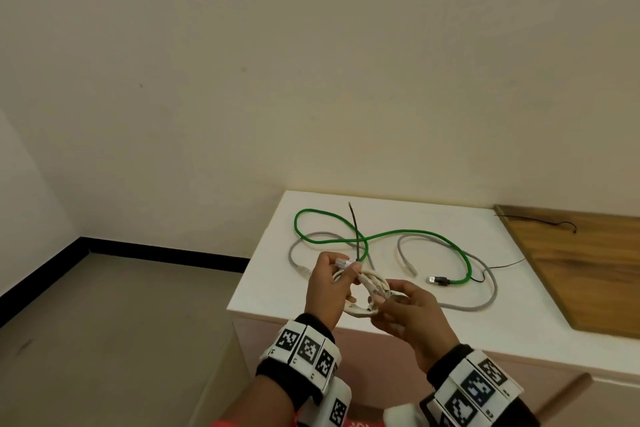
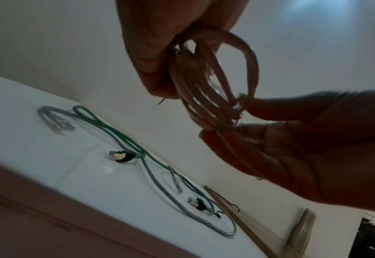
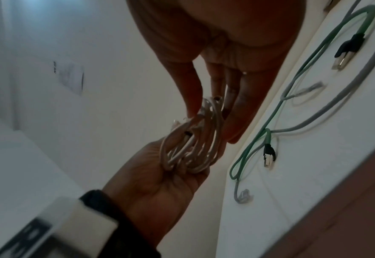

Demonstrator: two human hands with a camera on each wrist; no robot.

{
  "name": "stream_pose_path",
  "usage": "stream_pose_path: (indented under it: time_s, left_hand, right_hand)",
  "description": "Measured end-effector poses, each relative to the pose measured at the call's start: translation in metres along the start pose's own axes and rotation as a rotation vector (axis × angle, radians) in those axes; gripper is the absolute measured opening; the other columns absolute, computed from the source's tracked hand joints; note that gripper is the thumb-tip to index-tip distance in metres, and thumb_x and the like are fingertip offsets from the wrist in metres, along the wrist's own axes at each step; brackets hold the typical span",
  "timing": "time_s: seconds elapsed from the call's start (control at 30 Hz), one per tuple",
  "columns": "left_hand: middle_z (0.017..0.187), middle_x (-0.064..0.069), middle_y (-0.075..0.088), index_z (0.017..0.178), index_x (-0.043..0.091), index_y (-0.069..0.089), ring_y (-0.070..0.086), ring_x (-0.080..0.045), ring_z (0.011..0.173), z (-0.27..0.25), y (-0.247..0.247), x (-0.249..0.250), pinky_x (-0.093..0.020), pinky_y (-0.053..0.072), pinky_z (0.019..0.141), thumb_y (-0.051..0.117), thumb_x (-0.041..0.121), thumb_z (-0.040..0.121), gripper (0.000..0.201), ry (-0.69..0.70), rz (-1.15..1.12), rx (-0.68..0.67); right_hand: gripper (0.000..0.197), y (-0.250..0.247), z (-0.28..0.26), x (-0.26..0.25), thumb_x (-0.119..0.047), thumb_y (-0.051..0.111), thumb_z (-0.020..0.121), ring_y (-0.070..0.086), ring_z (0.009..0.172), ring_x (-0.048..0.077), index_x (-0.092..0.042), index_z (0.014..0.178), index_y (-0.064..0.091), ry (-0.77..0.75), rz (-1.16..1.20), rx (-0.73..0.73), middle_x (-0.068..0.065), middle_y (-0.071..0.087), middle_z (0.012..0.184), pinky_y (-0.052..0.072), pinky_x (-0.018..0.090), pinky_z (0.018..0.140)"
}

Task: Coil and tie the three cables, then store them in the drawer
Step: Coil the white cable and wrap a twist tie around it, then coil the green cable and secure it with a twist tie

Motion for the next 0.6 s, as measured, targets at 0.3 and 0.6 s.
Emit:
stream_pose_path:
  time_s: [0.3,0.6]
  left_hand:
    - [0.108,-0.001,0.055,0.118,0.008,0.049,0.051,-0.013,0.099,0.059,-0.019,-0.019,-0.027,0.042,0.088,0.045,0.032,0.093,0.035,-0.049,0.239,-0.094]
    - [0.127,-0.005,0.044,0.121,0.016,0.046,0.045,-0.019,0.115,0.096,-0.039,-0.078,-0.023,0.037,0.094,0.049,0.041,0.090,0.040,-0.052,0.801,-0.316]
  right_hand:
    - [0.009,0.005,0.097,-0.048,0.004,0.057,0.084,0.064,0.043,0.017,-0.004,0.084,0.057,0.011,-0.042,0.027,0.015,0.062,0.071,0.055,0.022,0.049]
    - [0.012,-0.007,0.248,-0.073,0.013,0.056,0.081,0.055,0.060,0.028,0.003,0.086,0.052,0.041,-0.167,0.165,0.016,0.052,0.077,0.050,0.024,0.034]
Point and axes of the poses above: each hand's wrist, its own z-axis towards the middle knuckle, its own y-axis out of the palm, x = y × z, the point moved 7 cm from there along z, towards the middle knuckle
